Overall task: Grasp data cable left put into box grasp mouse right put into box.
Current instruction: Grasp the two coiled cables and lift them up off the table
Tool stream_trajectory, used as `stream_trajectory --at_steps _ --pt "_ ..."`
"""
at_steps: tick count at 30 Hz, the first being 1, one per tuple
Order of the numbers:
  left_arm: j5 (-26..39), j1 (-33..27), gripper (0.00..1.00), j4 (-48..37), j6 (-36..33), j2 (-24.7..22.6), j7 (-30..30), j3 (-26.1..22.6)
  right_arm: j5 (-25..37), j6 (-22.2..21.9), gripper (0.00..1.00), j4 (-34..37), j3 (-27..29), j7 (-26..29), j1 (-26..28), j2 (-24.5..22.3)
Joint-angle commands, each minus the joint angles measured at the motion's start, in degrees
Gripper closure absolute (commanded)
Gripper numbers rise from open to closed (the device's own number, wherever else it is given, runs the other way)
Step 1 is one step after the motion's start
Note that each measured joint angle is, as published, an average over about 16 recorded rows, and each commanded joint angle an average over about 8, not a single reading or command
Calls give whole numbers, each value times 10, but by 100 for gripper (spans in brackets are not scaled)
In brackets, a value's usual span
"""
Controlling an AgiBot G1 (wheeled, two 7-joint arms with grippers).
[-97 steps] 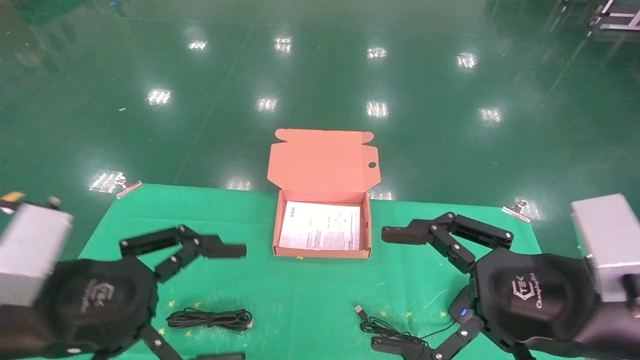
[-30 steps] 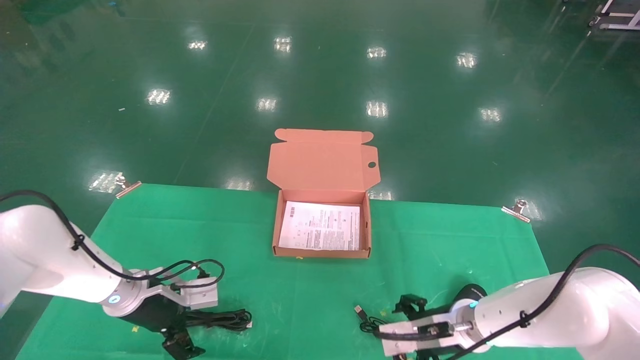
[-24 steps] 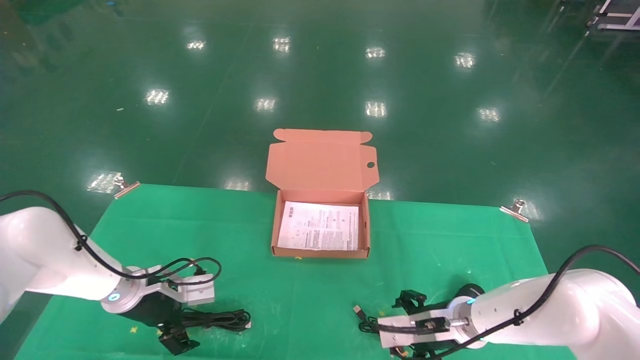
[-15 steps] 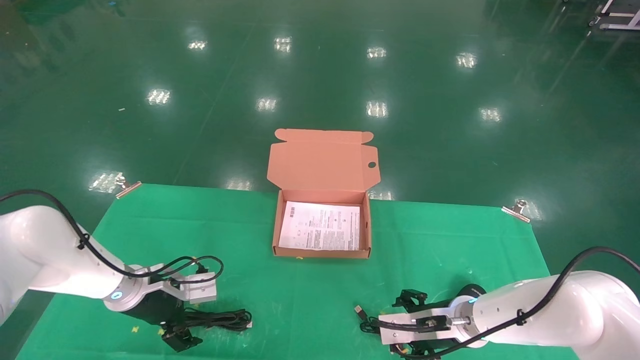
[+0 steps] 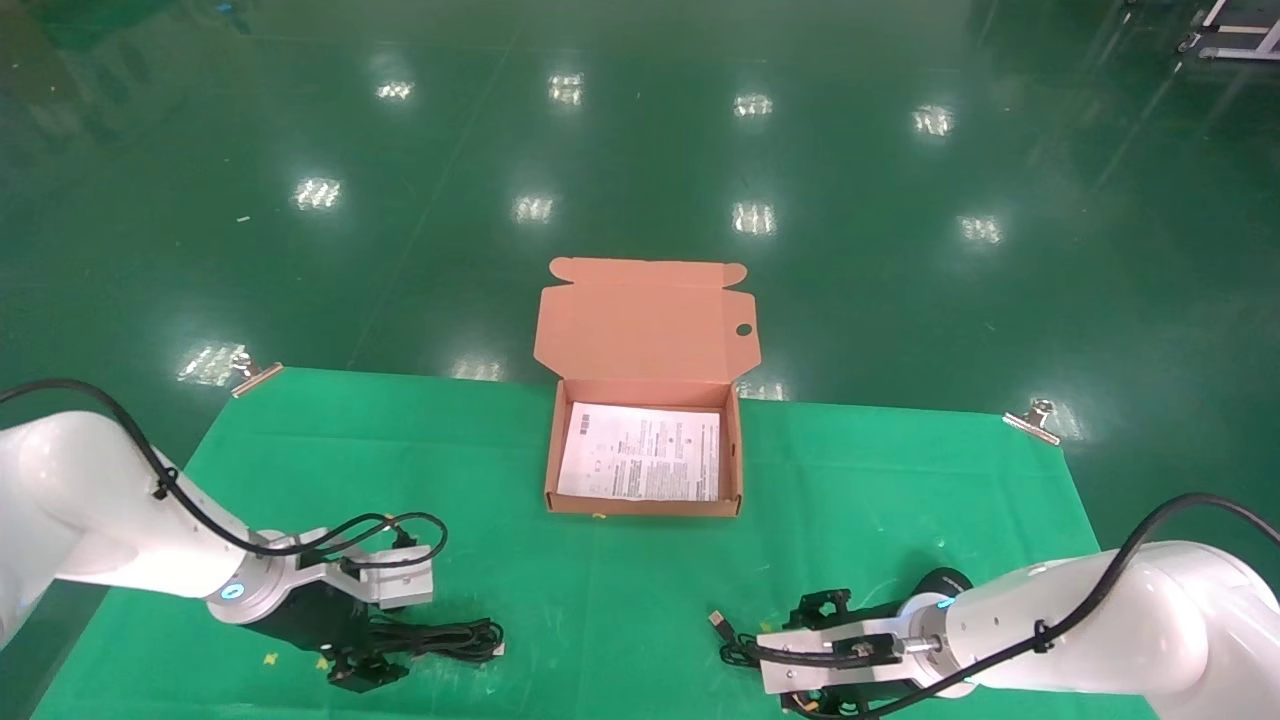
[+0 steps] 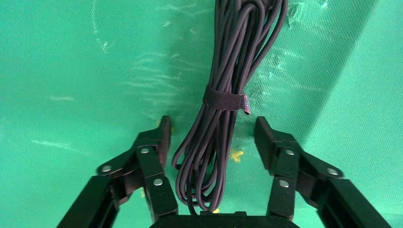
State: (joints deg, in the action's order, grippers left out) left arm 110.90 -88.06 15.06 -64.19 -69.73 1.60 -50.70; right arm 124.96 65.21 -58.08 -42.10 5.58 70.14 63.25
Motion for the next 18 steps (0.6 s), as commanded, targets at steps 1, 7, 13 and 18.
stream_trajectory --at_steps 1,7,13,18 --pt "0 0 100 1 0 0 0 0 0 1 100 -1 0 0 0 0" --pt "-1 0 100 2 -2 1 0 0 0 1 100 -1 -1 0 0 0" --pt "-1 0 100 3 -3 1 1 0 0 2 100 -2 -1 -1 0 -1" --pt "-1 0 100 5 -4 1 -1 0 -1 3 100 -2 0 0 1 -2"
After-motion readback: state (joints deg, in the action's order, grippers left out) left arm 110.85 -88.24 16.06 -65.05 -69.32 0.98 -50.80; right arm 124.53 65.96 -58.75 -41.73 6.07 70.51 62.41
